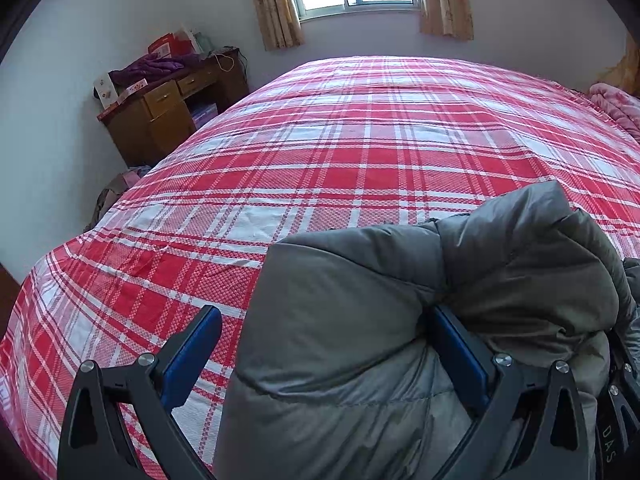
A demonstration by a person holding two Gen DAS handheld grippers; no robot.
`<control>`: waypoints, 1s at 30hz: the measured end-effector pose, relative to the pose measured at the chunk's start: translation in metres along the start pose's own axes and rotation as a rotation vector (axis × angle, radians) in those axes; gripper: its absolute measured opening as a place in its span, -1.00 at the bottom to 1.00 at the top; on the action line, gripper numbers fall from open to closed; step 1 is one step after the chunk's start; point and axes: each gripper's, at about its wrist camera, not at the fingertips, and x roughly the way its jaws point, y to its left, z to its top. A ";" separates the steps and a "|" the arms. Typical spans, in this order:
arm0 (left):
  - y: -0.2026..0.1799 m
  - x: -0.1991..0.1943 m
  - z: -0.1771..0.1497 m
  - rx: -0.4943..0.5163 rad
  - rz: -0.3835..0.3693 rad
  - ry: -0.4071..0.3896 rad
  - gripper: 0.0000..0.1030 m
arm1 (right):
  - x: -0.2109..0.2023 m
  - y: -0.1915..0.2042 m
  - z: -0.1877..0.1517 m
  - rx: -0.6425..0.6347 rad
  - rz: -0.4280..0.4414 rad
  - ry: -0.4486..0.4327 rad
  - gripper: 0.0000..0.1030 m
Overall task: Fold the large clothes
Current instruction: 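Hold the rolled jacket bundle with both grippers and press it together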
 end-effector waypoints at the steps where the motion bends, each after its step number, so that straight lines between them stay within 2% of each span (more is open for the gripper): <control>1: 0.000 0.000 0.000 -0.001 -0.001 0.001 0.99 | 0.000 0.000 0.000 0.000 0.000 0.001 0.11; 12: 0.001 0.001 0.000 -0.007 -0.009 0.006 0.99 | -0.001 0.001 0.000 -0.003 -0.001 0.003 0.11; 26: -0.004 0.000 0.000 0.011 0.021 -0.006 0.99 | 0.002 -0.001 0.000 0.018 0.034 0.008 0.14; 28: -0.002 0.001 0.002 0.011 0.006 0.010 0.99 | 0.002 -0.002 0.000 0.023 0.044 0.010 0.15; 30: 0.010 -0.002 0.007 0.010 -0.070 0.062 0.98 | 0.002 -0.005 0.001 0.033 0.061 0.016 0.16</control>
